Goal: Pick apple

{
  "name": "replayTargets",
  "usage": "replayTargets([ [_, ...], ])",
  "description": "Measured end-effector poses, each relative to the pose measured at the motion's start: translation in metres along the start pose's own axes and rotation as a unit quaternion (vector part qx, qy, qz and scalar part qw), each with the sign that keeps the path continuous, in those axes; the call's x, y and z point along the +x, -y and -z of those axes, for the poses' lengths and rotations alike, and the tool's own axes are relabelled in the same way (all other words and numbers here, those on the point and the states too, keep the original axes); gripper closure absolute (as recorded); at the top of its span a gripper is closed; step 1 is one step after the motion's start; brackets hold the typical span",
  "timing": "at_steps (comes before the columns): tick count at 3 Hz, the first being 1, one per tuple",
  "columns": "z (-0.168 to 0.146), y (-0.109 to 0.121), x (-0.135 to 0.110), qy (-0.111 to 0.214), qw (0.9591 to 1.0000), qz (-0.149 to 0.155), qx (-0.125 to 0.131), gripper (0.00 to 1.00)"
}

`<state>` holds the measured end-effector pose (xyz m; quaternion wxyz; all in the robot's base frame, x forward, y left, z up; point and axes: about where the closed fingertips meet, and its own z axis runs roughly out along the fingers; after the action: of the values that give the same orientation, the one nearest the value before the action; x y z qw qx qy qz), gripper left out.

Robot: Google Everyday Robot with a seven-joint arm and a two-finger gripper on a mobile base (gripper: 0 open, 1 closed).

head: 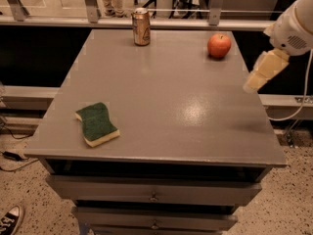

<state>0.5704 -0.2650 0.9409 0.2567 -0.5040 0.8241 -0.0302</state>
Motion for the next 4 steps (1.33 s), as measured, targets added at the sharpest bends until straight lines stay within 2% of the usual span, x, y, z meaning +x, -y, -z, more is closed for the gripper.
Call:
replayTargets([
  [1, -0.046, 0.052, 0.002, 0.051, 0.9965, -0.063, 0.020, 0.00],
  [2, -0.052, 0.055, -0.001, 0.058, 0.9957, -0.070, 0.019, 0.00],
  [3, -0.080, 0.077, -0.013, 0.100, 0.9886, -0.111, 0.021, 0.00],
  [4, -0.116, 0.112, -0.029, 0.139, 0.9763, -0.163, 0.031, 0.00],
])
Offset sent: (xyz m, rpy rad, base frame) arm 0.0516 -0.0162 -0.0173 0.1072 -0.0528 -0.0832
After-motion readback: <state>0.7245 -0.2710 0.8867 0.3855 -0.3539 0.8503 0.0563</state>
